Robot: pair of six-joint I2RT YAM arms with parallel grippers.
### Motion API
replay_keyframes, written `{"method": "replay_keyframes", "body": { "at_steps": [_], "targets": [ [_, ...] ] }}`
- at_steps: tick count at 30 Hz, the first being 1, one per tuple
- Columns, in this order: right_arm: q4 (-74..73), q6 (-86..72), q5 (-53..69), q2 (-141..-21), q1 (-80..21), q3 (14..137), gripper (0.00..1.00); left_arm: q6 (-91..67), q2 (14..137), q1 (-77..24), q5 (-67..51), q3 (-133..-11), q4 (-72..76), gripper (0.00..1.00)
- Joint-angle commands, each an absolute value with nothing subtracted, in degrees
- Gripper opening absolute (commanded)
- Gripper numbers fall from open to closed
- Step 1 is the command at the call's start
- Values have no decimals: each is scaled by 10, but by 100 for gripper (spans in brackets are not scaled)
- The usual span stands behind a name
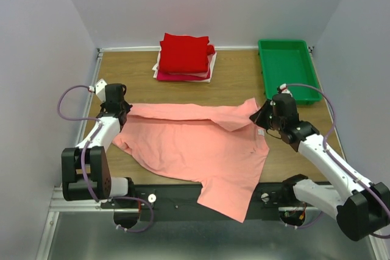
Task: Fold and stack the t-shirts
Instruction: Fold the tshirt
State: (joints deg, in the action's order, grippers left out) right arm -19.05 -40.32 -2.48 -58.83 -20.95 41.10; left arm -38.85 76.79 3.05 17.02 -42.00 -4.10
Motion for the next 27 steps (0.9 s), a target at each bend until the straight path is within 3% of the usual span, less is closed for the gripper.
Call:
{"method": "replay_keyframes", "body": {
  "at_steps": [1, 12, 19, 22, 23, 24, 25, 26, 27],
  "targets": [
    [-210, -434, 22, -548, -211, 372, 0, -391, 755, 36, 181, -403, -48, 0],
    [-224, -485, 67, -460, -213, 249, 1, -401, 738, 37, 193, -388, -58, 0],
    [-225, -490, 91, -462, -214, 198, 12, -413, 739, 36, 202, -377, -73, 0],
    [-225, -488, 96, -463, -214, 184, 21, -419, 735, 36, 207, -375, -83, 29],
    [-224, -488, 91, -460, -214, 182, 25, -424, 728, 36, 206, -374, -89, 57],
    [-224, -486, 90, -459, -213, 185, 29, -429, 724, 36, 207, -374, -93, 70],
    [-225, -477, 91, -456, -213, 186, 36, -432, 720, 36, 205, -375, -94, 92],
    [-224, -472, 96, -455, -214, 191, 42, -434, 709, 35, 200, -376, -98, 98],
    [-226, -462, 101, -455, -214, 201, 54, -436, 704, 36, 197, -381, -101, 98]
  ]
}}
